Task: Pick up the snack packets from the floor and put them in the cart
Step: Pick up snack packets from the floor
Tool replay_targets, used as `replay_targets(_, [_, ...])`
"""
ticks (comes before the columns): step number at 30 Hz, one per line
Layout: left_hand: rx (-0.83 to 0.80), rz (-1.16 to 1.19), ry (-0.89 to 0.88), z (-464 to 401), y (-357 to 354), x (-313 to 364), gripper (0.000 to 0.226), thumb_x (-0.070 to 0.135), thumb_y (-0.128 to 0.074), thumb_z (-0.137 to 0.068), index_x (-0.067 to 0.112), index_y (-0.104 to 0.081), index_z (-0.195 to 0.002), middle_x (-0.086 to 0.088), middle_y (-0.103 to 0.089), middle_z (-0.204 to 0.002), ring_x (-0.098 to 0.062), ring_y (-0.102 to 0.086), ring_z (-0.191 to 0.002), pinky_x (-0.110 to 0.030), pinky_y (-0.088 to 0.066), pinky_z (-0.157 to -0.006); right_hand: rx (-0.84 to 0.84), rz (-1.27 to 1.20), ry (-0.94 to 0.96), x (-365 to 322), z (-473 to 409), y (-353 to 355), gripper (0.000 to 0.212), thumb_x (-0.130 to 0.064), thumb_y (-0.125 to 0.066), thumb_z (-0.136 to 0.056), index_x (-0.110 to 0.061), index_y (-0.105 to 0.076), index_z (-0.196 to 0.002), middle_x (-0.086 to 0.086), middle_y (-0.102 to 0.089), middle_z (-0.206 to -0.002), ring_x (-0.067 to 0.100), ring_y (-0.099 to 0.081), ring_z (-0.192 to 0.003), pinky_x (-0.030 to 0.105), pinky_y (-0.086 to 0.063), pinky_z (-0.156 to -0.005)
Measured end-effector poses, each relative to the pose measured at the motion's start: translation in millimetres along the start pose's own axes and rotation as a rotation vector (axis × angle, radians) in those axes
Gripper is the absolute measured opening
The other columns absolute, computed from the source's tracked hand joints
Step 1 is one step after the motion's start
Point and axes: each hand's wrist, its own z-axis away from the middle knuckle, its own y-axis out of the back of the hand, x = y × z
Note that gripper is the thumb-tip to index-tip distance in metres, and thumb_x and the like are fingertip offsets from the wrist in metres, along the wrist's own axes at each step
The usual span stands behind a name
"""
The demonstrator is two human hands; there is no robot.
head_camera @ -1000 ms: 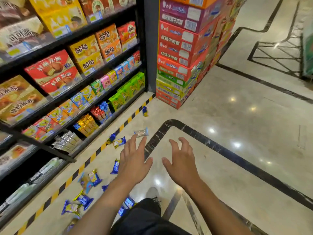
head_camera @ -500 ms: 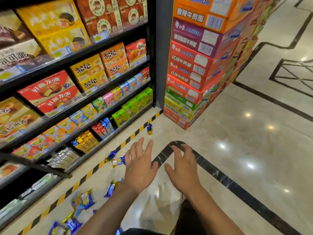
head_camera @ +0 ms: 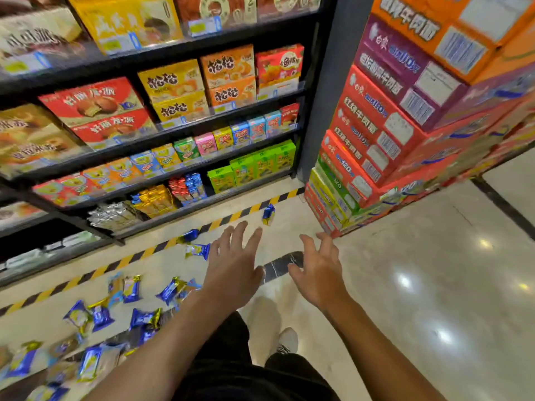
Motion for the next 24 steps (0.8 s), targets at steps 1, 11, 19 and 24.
replay_targets(1, [0.002,-0.002,0.027,-4,1,3,0.080,0.045,-0.053,-0.096,0.030,-0.004,-0.158,-0.005,0.001,-0.166,-0.031,0.000,-0.152,-0.048,-0.011,-0.121,-0.006,0.006,0.021,1,-12,3,0.063,-0.034,-0.067,-0.085,-0.016,-0.046,-0.141,0.017,-0.032,-0.145,0.038,-0.038,-0.126,0.045,-0.040,-0.101])
replay_targets(11, [-0.014,0.108,0.253,-76,-5,-34,0.078,0.047,-0.049,-0.097,0.030,-0.004,-0.158,-0.006,0.000,-0.166,-0.032,-0.002,-0.151,-0.049,-0.016,-0.118,-0.151,0.026,0.188,-35,-126,1,0.066,-0.039,-0.062,-0.091,-0.023,-0.034,-0.148,0.009,-0.021,-0.153,0.031,-0.026,-0.137,0.041,-0.032,-0.109])
replay_targets(19, [-0.002,0.228,0.211,-159,-6,-44,0.076,0.039,-0.061,-0.080,0.021,-0.039,-0.151,-0.015,-0.037,-0.154,-0.043,-0.037,-0.137,-0.058,-0.039,-0.103,-0.207,0.257,0.298,-63,-201,22,0.067,-0.041,-0.055,-0.093,-0.022,-0.026,-0.150,0.011,-0.018,-0.154,0.031,-0.021,-0.140,0.042,-0.026,-0.114])
replay_targets(24, [0.022,0.226,0.224,-199,-5,-49,0.077,0.042,-0.059,-0.090,0.026,-0.023,-0.157,-0.011,-0.017,-0.163,-0.038,-0.016,-0.148,-0.052,-0.024,-0.114,-0.238,0.241,0.288,-77,-246,21,0.068,-0.042,-0.053,-0.091,-0.020,-0.027,-0.150,0.010,-0.019,-0.153,0.031,-0.022,-0.138,0.042,-0.027,-0.114])
